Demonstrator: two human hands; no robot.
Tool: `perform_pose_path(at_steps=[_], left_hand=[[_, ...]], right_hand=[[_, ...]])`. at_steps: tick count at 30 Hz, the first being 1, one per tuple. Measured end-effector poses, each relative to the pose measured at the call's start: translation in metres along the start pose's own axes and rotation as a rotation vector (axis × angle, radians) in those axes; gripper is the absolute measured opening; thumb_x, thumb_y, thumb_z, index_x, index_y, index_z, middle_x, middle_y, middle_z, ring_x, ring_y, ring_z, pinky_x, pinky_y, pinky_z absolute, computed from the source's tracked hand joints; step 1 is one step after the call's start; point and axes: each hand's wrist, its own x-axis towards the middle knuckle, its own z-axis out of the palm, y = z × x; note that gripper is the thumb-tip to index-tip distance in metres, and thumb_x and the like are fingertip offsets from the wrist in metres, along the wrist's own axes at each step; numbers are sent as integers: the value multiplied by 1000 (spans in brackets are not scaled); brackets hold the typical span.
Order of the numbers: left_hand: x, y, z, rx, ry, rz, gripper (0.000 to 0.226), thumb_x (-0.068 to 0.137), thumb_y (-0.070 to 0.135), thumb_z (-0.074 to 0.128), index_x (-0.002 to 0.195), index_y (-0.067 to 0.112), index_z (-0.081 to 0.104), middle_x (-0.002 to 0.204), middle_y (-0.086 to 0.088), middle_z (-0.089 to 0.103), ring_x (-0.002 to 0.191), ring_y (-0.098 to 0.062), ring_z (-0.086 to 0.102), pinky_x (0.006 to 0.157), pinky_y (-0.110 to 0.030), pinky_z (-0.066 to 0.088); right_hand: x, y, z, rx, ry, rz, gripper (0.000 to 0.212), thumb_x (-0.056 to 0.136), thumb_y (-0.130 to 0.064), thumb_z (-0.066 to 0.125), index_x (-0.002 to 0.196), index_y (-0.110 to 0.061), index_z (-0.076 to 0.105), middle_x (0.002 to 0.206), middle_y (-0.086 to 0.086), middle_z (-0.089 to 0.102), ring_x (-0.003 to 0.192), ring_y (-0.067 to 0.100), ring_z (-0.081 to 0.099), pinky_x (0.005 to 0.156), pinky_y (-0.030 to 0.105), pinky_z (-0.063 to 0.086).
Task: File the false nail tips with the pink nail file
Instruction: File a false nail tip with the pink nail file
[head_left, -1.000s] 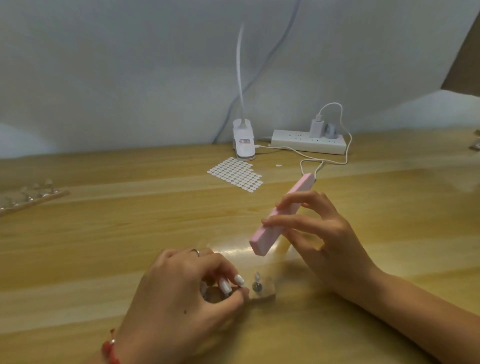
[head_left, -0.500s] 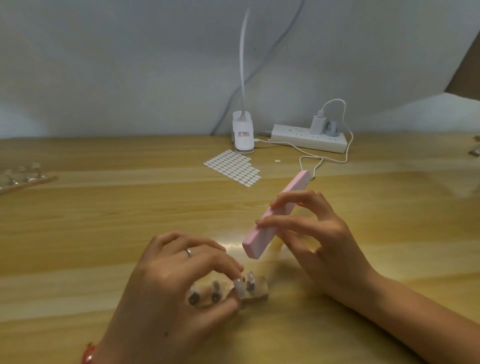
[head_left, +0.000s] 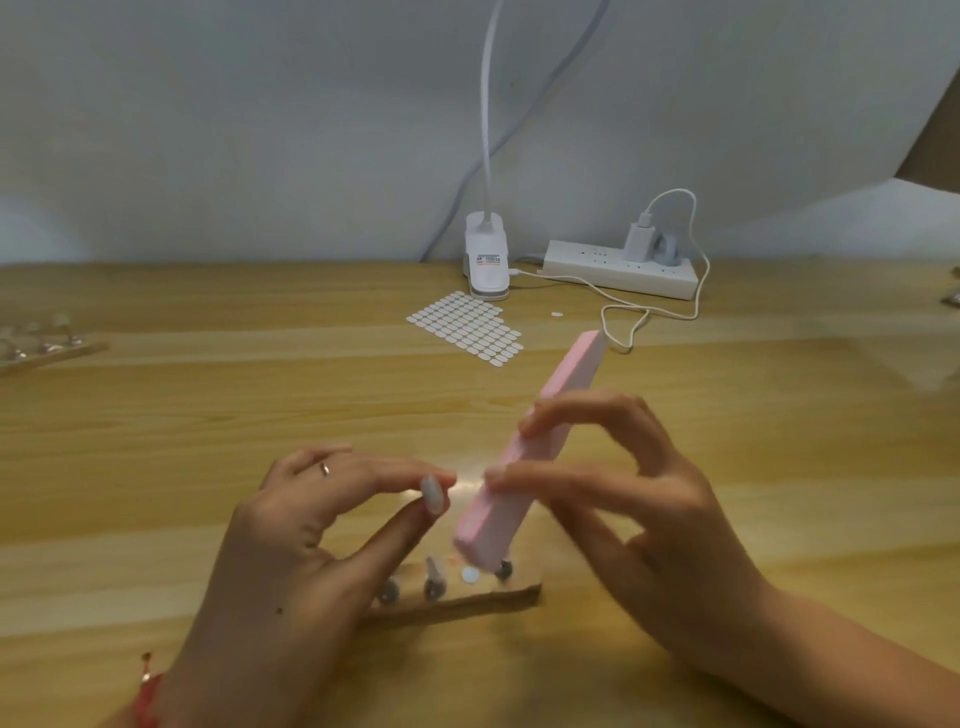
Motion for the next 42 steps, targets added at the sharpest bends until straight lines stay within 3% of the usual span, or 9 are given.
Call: perform_pose_path(at_steps=[3,7,12,18,21,24,28,39,42], left_hand=[[-1,0,-2,35,-23,4,15,76,49,61,84,43,71,95,32,65,97,4,57,83,-26,40],[-2,2,-3,110,-90,128,22,86,41,53,106,39,62,98,23,61,100,10,49,84,-28,33],[-1,4,-7,185,-113,204,18,91,35,50,101,43,62,95,21,62,96,0,50,87,-30,28],[-1,5,-8,287,-81,165,22,90,38,51,96,34,72,95,19,63,93,-6,49,87,-36,23],[-2,6,-7,270,-86,177,23,89,37,51,96,32,72,95,18,62,92,-8,49,85,-37,23],[-1,7,-6,277,-78,165,23,89,36,52,96,31,73,95,18,62,92,-8,49,85,-37,22],[-2,7,-6,275,-108,172,27,89,36,49,97,29,73,95,17,61,92,-8,48,84,-35,21],[0,7,-3,242,-89,129,18,86,37,53,99,38,66,92,15,64,90,-9,48,80,-34,21],[0,8,-1,206,-104,128,18,86,37,52,99,39,63,92,16,62,90,-9,48,81,-35,21]], right_hand=[[1,2,-1,-2,40,56,28,88,-10,64,109,-29,68,114,5,59,112,25,56,95,34,46],[-5,-11,5,-28,-34,-83,43,87,6,62,111,-29,69,115,8,59,113,27,56,95,32,43],[-2,-12,5,-34,-7,-31,32,91,-6,56,111,-28,67,115,7,57,110,28,56,93,34,45],[-1,-11,5,-80,-25,-38,43,87,8,58,114,-25,66,114,9,58,108,30,56,93,31,44],[-3,-18,9,-82,-70,-128,43,92,3,54,115,-31,67,117,5,56,112,26,54,92,35,45],[1,-11,3,-97,-40,-67,44,87,6,59,117,-26,64,115,7,56,109,30,55,92,40,45],[-3,-17,9,-45,-93,-143,42,92,3,52,114,-30,66,116,5,56,114,26,52,99,33,41],[0,-13,9,15,-84,5,48,86,11,56,118,-25,61,117,5,52,115,33,54,101,42,45],[-2,-18,12,1,-104,-100,42,90,8,53,113,-24,68,116,7,54,116,30,54,103,35,42]])
